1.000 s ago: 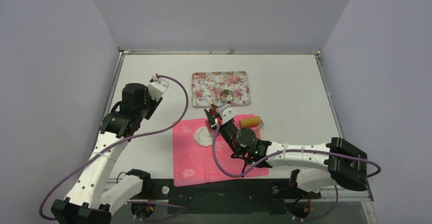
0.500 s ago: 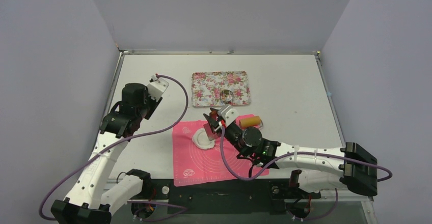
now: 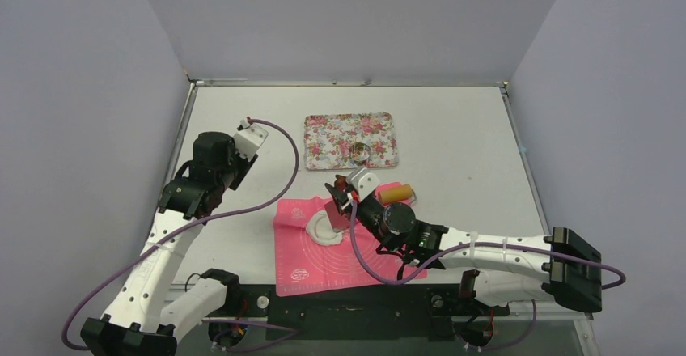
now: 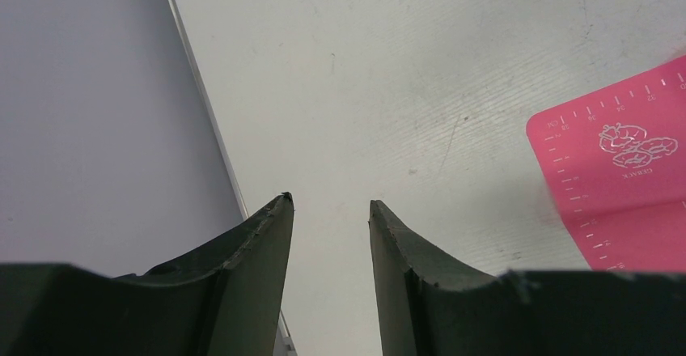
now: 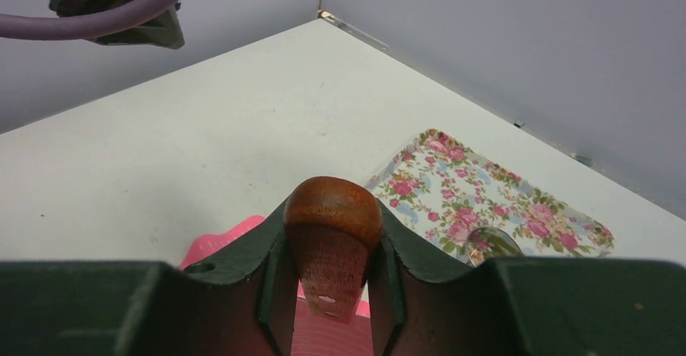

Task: Roll out the dumpling wrappers from the dough
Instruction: Place the spatula on the plate.

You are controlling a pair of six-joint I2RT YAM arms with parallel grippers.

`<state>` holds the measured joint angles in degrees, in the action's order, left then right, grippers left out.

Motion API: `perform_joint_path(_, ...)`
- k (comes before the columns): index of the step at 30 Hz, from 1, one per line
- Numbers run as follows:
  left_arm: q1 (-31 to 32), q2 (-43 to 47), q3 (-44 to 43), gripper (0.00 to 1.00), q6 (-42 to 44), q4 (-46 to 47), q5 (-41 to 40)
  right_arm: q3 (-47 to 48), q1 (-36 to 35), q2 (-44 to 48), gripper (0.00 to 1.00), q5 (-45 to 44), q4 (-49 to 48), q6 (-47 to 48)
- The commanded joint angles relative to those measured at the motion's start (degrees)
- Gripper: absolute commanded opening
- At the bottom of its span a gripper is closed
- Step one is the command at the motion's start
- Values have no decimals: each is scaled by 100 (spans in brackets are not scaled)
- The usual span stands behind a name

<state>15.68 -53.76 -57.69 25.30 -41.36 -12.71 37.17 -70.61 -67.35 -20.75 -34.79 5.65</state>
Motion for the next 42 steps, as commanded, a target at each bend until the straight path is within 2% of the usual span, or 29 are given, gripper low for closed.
perform_joint_path(1, 20, 98, -257, 38, 1, 71, 114, 274, -37, 252, 0, -734, 70, 73)
perform_joint_path(5, 29, 82, -224, 38, 10, 68, 174, 477, 33, 380, 0, -1292, 503, 143)
perform_joint_path(8, 66, 62, -190, 38, 33, 38, 315, 473, 264, 528, 0, -1332, 673, -24)
perform_joint_path(16, 315, -77, -166, 38, 256, -416, 1591, 253, 712, 918, 0, -943, 828, -712)
perform_joint_path(20, 347, -139, -175, 38, 255, -440, 1791, 469, 785, 667, 0, -1089, 799, -1068)
perform_joint_path(29, 348, -110, -76, 38, 221, -398, 1846, 896, 914, -348, 0, -713, 548, -1391)
perform_joint_path(42, 351, -154, -77, 38, 216, -353, 1813, 1339, 945, -1229, 0, -1708, 196, -871)
